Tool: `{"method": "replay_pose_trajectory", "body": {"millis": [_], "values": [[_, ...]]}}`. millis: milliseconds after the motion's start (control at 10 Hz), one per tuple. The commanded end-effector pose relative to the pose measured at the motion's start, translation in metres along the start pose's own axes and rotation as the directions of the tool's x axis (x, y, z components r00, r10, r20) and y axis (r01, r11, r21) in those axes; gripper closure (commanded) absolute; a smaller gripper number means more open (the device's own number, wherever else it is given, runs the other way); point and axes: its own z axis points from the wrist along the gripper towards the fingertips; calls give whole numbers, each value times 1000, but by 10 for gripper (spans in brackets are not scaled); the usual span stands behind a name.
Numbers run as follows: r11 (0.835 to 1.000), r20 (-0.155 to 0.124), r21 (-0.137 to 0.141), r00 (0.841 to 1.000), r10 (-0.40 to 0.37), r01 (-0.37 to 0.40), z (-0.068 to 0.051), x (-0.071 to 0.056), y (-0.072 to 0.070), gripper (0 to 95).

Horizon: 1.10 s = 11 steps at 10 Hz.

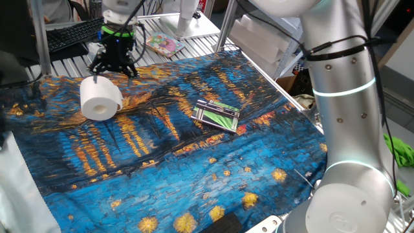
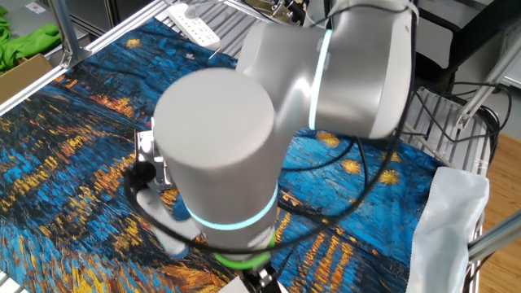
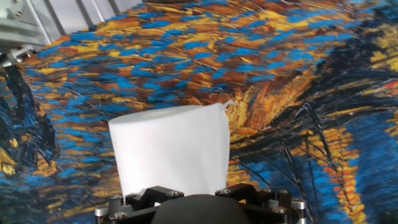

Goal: Put the toilet paper on its holder

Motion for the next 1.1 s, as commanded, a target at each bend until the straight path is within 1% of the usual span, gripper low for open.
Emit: {"method": "replay_pose_trajectory", "body": {"millis": [100,300,500,800,900,1100], "values": [[1000,1,-4,1000,11,-11,2,-1,6,0],[1000,3,-5,1000,11,-11,5,-6,14,0],[1000,13,-8,1000,25,-25,10,-8,22,0],[1000,18,-14,999,28,-28,15,-10,25,0],[999,25,-18,999,33,-32,19,-10,25,0],[998,29,-32,999,46,-45,21,-10,26,0]]}}
